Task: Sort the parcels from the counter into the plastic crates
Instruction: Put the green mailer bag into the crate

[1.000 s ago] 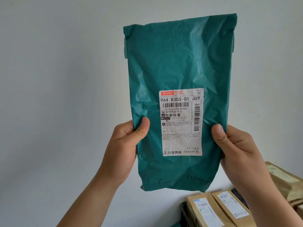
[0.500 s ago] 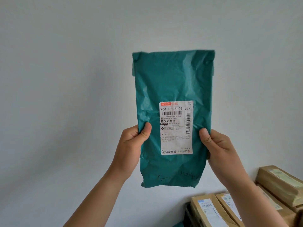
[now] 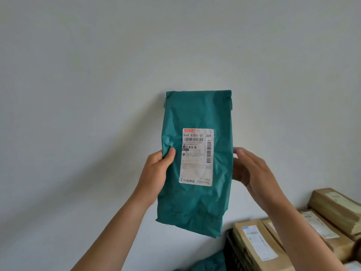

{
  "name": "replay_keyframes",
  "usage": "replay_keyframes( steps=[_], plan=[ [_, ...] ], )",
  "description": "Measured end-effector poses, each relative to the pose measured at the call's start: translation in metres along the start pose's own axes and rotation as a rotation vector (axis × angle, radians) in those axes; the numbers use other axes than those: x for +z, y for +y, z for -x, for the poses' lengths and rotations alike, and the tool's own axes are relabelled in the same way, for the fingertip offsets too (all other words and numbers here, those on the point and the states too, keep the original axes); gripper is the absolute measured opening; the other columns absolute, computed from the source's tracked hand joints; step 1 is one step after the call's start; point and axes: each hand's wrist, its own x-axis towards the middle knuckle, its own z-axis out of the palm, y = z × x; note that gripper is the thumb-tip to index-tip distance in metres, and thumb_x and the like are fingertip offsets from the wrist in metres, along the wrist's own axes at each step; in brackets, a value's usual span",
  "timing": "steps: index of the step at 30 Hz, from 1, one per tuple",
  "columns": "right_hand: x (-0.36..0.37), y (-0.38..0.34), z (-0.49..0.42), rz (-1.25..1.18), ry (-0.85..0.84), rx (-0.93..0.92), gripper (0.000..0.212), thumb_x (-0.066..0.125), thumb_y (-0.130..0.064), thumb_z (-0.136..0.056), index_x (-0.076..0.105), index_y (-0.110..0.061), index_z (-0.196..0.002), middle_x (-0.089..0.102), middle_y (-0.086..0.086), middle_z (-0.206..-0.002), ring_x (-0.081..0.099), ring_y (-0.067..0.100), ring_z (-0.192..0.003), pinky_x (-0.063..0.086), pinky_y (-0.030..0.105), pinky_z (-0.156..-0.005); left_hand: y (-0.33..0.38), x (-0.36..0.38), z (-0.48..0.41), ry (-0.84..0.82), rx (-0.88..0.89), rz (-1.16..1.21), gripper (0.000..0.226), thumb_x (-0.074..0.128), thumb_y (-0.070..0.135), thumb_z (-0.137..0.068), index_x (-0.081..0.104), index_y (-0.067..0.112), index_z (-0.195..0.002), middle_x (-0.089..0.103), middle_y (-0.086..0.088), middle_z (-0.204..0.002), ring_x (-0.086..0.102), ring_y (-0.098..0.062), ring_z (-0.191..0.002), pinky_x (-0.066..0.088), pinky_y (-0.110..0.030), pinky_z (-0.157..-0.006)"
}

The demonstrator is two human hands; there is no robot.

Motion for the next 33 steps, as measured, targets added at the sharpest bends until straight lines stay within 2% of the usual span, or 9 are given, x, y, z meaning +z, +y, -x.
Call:
replay_keyframes(
  steps=[2, 5, 8, 12, 16, 23, 26, 29, 33],
  plan=[
    [-0.008, 0.003, 0.007, 0.095, 0.072, -0.113, 0.034, 0.041, -0.009, -0.112, 0.056, -0.017, -0.142, 0.073, 0.005, -0.13, 0.072, 0.027, -0.117, 0.061, 0.044, -0.096, -0.003, -0.01, 0.0, -0.02, -0.039, -0.021, 0.032, 0.05, 0.035, -0.11, 0.078, 0.018, -0.107, 0.082, 0.003, -0.103, 0.078, -0.017, -0.098, 0.057, -0.029, -0.082],
    [-0.018, 0.01, 0.023, 0.589, 0.197, -0.362, 0.065, 0.059, 0.002, -0.1, 0.035, -0.024, -0.155, 0.046, -0.006, -0.158, 0.049, 0.011, -0.144, 0.05, 0.04, -0.112, -0.017, -0.017, -0.001, -0.125, -0.108, -0.068, 0.035, 0.05, 0.042, -0.108, 0.077, 0.02, -0.11, 0.082, 0.004, -0.102, 0.078, -0.016, -0.094, 0.059, -0.03, -0.081],
    [-0.025, 0.014, 0.043, 0.901, 0.224, -0.531, 0.085, 0.072, 0.001, -0.091, 0.026, -0.02, -0.159, 0.023, 0.009, -0.169, 0.026, 0.022, -0.158, 0.037, 0.023, -0.119, -0.041, -0.005, -0.002, -0.235, -0.12, -0.24, 0.039, 0.051, 0.048, -0.106, 0.076, 0.02, -0.103, 0.081, 0.008, -0.092, 0.076, -0.007, -0.079, 0.053, -0.017, -0.064],
    [-0.056, 0.02, 0.07, 1.23, 0.205, -0.659, 0.08, 0.076, -0.006, -0.091, 0.031, -0.021, -0.154, 0.012, 0.019, -0.169, 0.009, 0.042, -0.16, 0.021, 0.062, -0.126, -0.073, 0.041, 0.001, -0.39, -0.048, -0.415, 0.049, 0.053, 0.052, -0.104, 0.072, 0.007, -0.095, 0.074, -0.001, -0.076, 0.058, -0.005, -0.06, 0.039, -0.016, -0.054],
    [-0.116, 0.032, 0.106, 1.539, -0.049, -0.759, 0.061, 0.071, -0.024, -0.099, 0.043, -0.023, -0.154, 0.027, 0.016, -0.168, 0.013, 0.046, -0.158, 0.012, 0.071, -0.124, -0.096, 0.104, 0.017, -0.6, -0.035, -0.491, 0.052, 0.055, 0.05, -0.104, 0.065, 0.001, -0.089, 0.058, 0.007, -0.066, 0.047, -0.006, -0.057, 0.035, -0.018, -0.054],
    [-0.254, 0.101, 0.194, 1.255, -0.454, -0.542, 0.04, 0.075, -0.008, -0.095, 0.069, -0.005, -0.135, 0.068, 0.008, -0.139, 0.064, 0.022, -0.131, 0.057, 0.044, -0.103, -0.166, 0.256, 0.068, -0.961, -0.089, -0.646, 0.037, 0.055, 0.052, -0.104, 0.068, 0.022, -0.088, 0.072, 0.005, -0.081, 0.057, -0.002, -0.064, 0.047, -0.028, -0.062],
    [-0.315, 0.138, 0.228, 1.211, -0.51, -0.425, 0.037, 0.064, -0.016, -0.097, 0.071, -0.008, -0.133, 0.071, 0.006, -0.134, 0.069, 0.02, -0.123, 0.06, 0.038, -0.099, -0.206, 0.316, 0.095, -1.037, -0.122, -0.734, 0.035, 0.055, 0.05, -0.106, 0.065, 0.02, -0.089, 0.07, 0.009, -0.083, 0.058, -0.003, -0.066, 0.044, -0.022, -0.062],
    [-0.356, 0.183, 0.258, 1.198, -0.604, -0.338, 0.04, 0.056, -0.018, -0.096, 0.072, -0.01, -0.132, 0.073, 0.004, -0.132, 0.072, 0.019, -0.119, 0.063, 0.038, -0.093, -0.229, 0.351, 0.12, -1.003, -0.097, -0.911, 0.032, 0.05, 0.047, -0.108, 0.067, 0.027, -0.126, 0.07, 0.008, -0.118, 0.066, -0.01, -0.101, 0.056, -0.035, -0.088],
    [-0.38, 0.259, 0.279, 1.244, -0.863, -0.25, 0.037, 0.059, -0.011, -0.095, 0.066, -0.012, -0.132, 0.075, 0.003, -0.126, 0.077, 0.023, -0.094, 0.063, 0.037, -0.071, -0.234, 0.364, 0.168, -0.922, 0.199, -1.187, 0.04, 0.035, 0.051, -0.109, 0.06, 0.027, -0.129, 0.063, 0.012, -0.121, 0.058, -0.011, -0.115, 0.054, -0.031, -0.086]
  ],
)
